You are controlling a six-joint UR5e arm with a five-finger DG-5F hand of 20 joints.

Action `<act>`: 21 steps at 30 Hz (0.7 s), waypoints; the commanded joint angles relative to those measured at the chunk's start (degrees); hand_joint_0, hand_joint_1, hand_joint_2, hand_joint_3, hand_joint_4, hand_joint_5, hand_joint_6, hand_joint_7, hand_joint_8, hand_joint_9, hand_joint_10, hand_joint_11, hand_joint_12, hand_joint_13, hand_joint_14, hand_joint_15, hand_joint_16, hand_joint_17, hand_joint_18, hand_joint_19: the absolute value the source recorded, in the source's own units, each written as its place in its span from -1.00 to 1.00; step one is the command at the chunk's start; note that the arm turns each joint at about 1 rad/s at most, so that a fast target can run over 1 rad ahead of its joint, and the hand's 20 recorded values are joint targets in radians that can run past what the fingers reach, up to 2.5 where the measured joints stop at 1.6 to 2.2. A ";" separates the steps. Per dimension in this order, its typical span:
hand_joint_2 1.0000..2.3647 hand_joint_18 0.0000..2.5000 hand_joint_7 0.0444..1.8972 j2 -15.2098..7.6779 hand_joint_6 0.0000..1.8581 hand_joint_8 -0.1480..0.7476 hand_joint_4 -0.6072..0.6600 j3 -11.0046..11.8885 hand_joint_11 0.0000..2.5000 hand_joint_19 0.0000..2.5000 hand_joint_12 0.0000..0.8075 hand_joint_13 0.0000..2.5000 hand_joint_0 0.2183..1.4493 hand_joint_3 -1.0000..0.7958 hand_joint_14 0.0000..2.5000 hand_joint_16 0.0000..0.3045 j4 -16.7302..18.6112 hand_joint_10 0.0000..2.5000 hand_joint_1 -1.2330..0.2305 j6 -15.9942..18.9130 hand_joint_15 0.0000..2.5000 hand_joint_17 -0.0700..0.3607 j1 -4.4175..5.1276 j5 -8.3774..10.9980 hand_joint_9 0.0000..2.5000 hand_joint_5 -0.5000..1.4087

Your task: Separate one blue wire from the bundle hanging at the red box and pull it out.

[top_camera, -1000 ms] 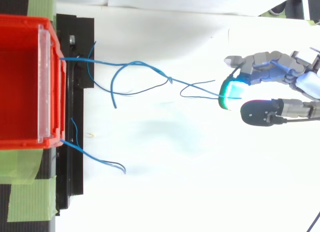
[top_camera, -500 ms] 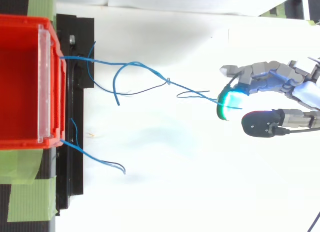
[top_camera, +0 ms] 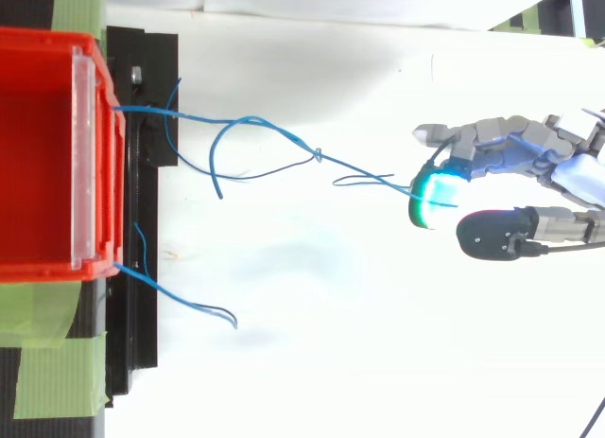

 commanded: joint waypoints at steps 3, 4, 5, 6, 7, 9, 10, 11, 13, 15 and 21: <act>-0.96 -1.00 0.27 -0.01 -0.09 -0.04 0.18 0.00 -0.62 -0.83 -0.22 -0.88 -0.41 0.13 -0.99 -0.64 0.00 -0.99 -0.33 0.00 -0.84 -0.10 0.03 0.00 -0.49 -0.62; -0.96 -1.00 0.27 -0.01 -0.09 -0.04 0.18 0.00 -0.62 -0.82 -0.22 -0.88 -0.41 0.13 -0.99 -0.64 0.00 -0.99 -0.33 0.00 -0.84 -0.10 -0.06 0.00 -0.49 -0.62; -0.96 -1.00 0.27 -0.01 -0.09 -0.04 0.18 -0.08 -0.62 -0.83 -0.22 -0.88 -0.41 0.13 -0.99 -0.64 0.00 -0.99 -0.33 0.00 -0.83 -0.10 -0.06 0.00 -0.49 -0.62; -0.96 -1.00 0.27 -0.01 -0.09 -0.03 0.18 0.00 -0.62 -0.82 -0.22 -0.88 -0.41 0.13 -0.99 -0.64 0.00 -0.99 -0.33 0.00 -0.83 -0.10 -0.06 0.00 -0.50 -0.62; -0.96 -1.00 0.27 0.08 -0.09 -0.03 0.18 0.00 -0.62 -0.83 -0.22 -0.88 -0.41 0.13 -0.99 -0.64 0.00 -0.99 -0.33 0.00 -0.83 -0.10 0.03 0.00 -0.50 -0.62; -0.96 -1.00 0.27 -0.01 -0.09 -0.04 0.17 0.00 -0.62 -0.83 -0.22 -0.89 -0.41 0.13 -0.99 -0.64 0.00 -0.99 -0.33 0.00 -0.84 -0.10 0.03 0.00 -0.50 -0.62; -0.96 -1.00 0.28 -0.01 -0.09 -0.04 0.18 0.00 -0.62 -0.83 -0.22 -0.89 -0.41 0.13 -0.99 -0.64 0.00 -0.99 -0.33 0.00 -0.84 -0.11 -0.06 0.00 -0.50 -0.62; -0.96 -1.00 0.27 -0.01 -0.09 -0.03 0.18 0.00 -0.62 -0.83 -0.22 -0.89 -0.41 0.13 -0.99 -0.64 0.00 -0.99 -0.33 0.00 -0.84 -0.10 -0.06 0.00 -0.50 -0.62; -0.96 -1.00 0.28 -0.01 -0.09 -0.04 0.19 0.00 -0.62 -0.83 -0.22 -0.89 -0.41 0.13 -0.99 -0.64 0.00 -0.99 -0.33 0.00 -0.84 -0.10 -0.06 0.00 -0.50 -0.62; -0.96 -1.00 0.27 -0.01 -0.09 -0.03 0.18 0.00 -0.61 -0.83 -0.22 -0.89 -0.42 0.13 -0.99 -0.64 0.00 -0.99 -0.33 0.00 -0.84 -0.11 -0.06 0.00 -0.50 -0.62; -0.96 -1.00 0.28 -0.01 -0.09 -0.03 0.18 0.00 -0.62 -0.82 -0.21 -0.89 -0.41 0.12 -0.99 -0.64 0.00 -0.99 -0.33 0.00 -0.84 -0.11 -0.06 0.00 -0.50 -0.62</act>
